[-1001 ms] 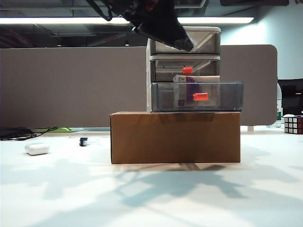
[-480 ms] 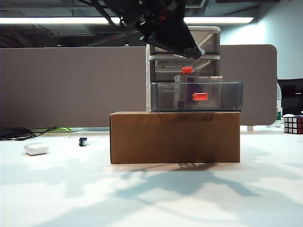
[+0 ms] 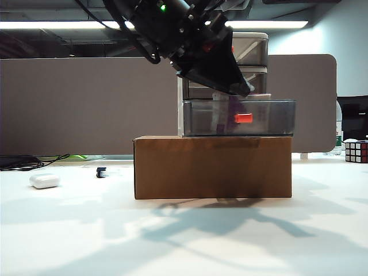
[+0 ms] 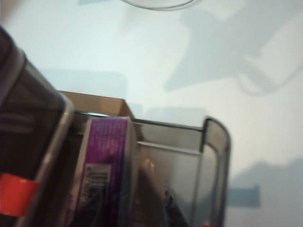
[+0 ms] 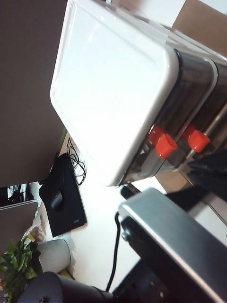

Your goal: Open the third layer of the drawer on the table, pick up a pack of napkins on the table and put it in, and finally close the drawer.

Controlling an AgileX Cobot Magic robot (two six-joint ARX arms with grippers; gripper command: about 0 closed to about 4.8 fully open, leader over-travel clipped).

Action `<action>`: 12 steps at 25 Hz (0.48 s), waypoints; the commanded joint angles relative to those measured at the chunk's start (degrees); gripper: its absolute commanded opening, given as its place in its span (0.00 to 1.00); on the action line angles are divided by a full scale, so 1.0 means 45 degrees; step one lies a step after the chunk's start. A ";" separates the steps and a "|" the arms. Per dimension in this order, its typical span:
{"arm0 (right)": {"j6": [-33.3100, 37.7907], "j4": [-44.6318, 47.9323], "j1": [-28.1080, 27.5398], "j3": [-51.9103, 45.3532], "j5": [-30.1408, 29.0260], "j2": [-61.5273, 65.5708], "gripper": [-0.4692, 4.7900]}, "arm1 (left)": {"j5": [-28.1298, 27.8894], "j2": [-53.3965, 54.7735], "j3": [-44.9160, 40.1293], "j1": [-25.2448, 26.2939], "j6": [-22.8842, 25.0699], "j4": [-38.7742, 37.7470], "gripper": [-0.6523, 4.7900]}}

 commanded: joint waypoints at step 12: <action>-0.0029 0.0607 0.0005 0.0087 0.0044 -0.0029 0.08 | 0.0733 -0.1826 0.0092 -0.0015 -0.0787 -0.2599 0.39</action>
